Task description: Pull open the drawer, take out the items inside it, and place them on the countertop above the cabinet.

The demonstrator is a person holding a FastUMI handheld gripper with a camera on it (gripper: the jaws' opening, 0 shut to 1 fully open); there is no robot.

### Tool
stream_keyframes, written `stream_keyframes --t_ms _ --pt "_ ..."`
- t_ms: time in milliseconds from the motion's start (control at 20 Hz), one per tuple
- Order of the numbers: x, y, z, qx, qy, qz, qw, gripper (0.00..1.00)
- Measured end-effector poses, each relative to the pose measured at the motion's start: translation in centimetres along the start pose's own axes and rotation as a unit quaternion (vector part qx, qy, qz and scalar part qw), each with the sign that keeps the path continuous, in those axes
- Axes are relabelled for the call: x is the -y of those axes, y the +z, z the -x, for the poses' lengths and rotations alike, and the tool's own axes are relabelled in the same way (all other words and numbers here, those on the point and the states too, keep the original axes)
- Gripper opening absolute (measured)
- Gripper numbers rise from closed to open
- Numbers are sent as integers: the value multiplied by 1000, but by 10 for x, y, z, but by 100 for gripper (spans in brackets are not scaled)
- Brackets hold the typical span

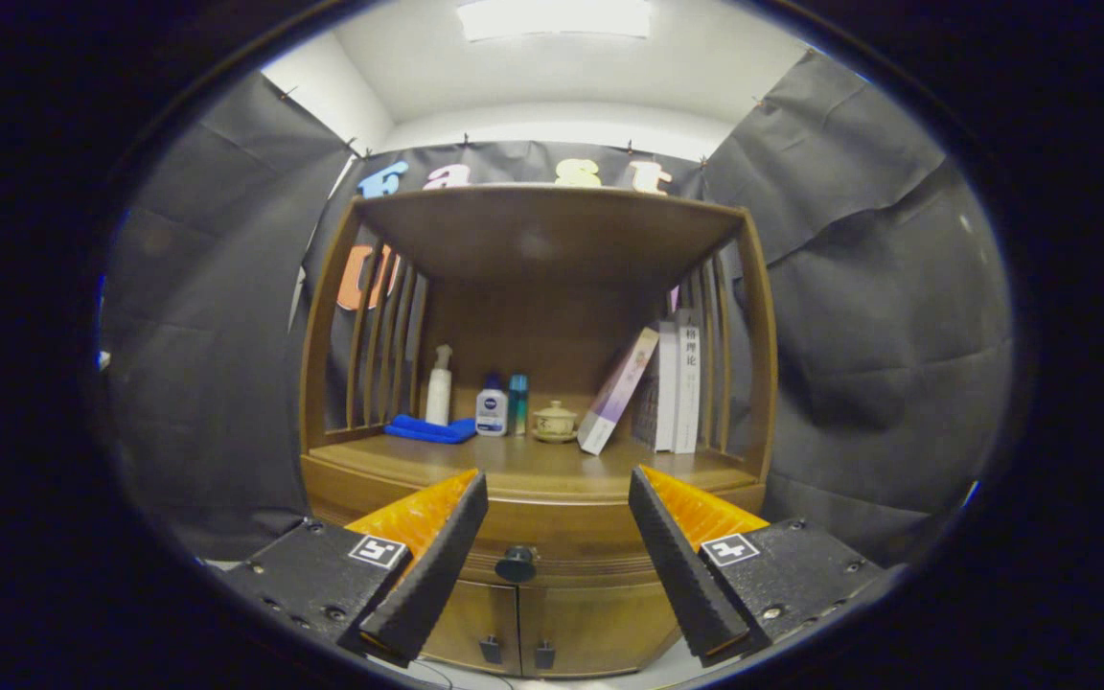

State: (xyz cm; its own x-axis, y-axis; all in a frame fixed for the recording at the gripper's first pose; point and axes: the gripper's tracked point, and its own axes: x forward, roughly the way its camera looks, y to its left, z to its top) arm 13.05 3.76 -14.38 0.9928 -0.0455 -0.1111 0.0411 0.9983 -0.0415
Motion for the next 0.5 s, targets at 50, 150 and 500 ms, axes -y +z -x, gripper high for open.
stream_keyframes --t_ms 50,150,500 --pt "-3 -12 -10 -8 -1 0 1000 97" --pt "-6 -36 -28 -29 -2 -5 1000 97" --pt "-18 -116 -80 -95 2 -3 995 97"
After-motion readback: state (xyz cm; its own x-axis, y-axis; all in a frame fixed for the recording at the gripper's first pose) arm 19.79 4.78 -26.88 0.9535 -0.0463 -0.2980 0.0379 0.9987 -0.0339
